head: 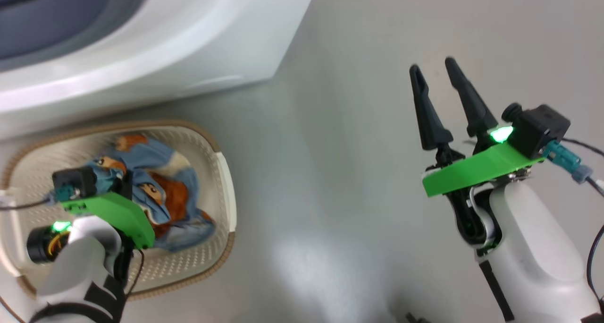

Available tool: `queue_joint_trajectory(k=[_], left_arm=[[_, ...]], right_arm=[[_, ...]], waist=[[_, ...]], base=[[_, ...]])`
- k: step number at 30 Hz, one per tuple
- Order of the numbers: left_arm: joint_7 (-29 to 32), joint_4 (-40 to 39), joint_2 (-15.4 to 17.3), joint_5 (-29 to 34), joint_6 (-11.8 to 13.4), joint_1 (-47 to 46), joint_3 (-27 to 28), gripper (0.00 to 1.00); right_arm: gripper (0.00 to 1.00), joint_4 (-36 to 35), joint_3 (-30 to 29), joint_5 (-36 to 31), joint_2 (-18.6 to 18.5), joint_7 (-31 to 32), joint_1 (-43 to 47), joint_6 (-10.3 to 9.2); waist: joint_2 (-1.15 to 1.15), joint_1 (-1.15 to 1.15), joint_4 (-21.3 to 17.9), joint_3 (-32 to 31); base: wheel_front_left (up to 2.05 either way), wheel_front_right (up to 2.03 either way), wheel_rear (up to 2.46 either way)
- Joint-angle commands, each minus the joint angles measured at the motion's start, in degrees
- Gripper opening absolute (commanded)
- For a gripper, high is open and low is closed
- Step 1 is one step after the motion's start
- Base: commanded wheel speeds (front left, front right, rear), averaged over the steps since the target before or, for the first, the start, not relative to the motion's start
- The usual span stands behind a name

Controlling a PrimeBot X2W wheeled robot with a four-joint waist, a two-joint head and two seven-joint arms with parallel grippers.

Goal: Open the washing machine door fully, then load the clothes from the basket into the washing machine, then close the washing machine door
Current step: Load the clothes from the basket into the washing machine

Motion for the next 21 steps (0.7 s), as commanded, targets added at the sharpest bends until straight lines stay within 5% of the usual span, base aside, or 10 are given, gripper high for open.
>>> queue_joint_trajectory(k=[1,12,21], left_arm=[[-0.9,-0.4,1.3,-0.5,-0.4,2.2,0.8,0.0],[-3.8,-5.5,-0.2,-1.8,-1.1,8.5,0.5,0.0],[-3.9,-19.2,-1.1,-2.1,-1.2,15.6,2.9,0.0]], right_arm=[[1.0,-0.8,1.0,0.4,-0.2,-0.4,2.5,0.26],[1.0,1.5,0.9,1.3,-1.7,-0.4,6.5,0.26],[1.0,2.3,0.6,1.7,-2.9,-0.4,9.5,0.26]], waist=[[0.0,0.0,1.8,-5.7],[0.0,0.0,4.2,-16.8],[0.0,0.0,6.9,-23.3]], base=[[0.0,0.0,0.0],[0.0,0.0,0.0],[0.0,0.0,0.0]])
